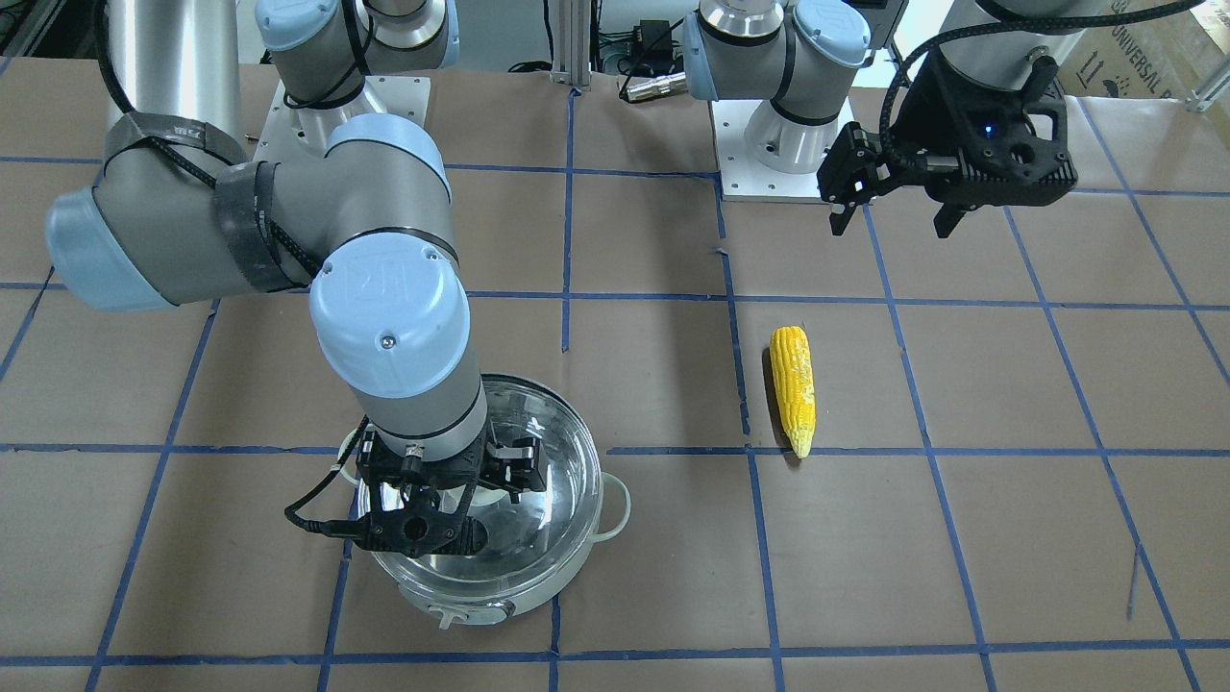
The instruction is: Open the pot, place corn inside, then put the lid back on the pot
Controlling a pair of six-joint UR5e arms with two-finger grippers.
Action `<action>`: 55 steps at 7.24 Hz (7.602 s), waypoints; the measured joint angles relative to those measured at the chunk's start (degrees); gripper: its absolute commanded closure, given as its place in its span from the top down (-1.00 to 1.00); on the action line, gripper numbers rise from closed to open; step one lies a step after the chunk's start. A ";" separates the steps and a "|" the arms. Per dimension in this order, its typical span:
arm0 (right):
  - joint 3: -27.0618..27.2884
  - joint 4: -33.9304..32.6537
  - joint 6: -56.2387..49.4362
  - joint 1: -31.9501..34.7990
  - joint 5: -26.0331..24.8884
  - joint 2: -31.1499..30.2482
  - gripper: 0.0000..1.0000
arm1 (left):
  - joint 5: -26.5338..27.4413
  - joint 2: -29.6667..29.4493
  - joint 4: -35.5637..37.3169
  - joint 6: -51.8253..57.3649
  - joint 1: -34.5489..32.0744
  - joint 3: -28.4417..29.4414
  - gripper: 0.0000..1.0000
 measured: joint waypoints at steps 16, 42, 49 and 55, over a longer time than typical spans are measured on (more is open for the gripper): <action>1.08 3.57 1.09 0.53 -0.05 -0.02 -0.24 | -0.09 0.00 0.00 0.00 0.00 0.00 1.00; 16.88 15.21 -20.53 -18.38 -1.92 -25.36 -0.54 | -1.64 -15.38 52.29 7.63 3.80 -38.81 -0.58; 17.20 14.74 -20.97 -18.29 -1.93 -25.42 -0.53 | -5.19 -16.62 24.47 -7.38 -10.34 -6.17 -0.57; 17.20 14.74 -20.88 -18.30 -1.87 -25.42 -0.52 | -5.62 -37.25 21.09 -24.01 -24.41 20.82 -0.54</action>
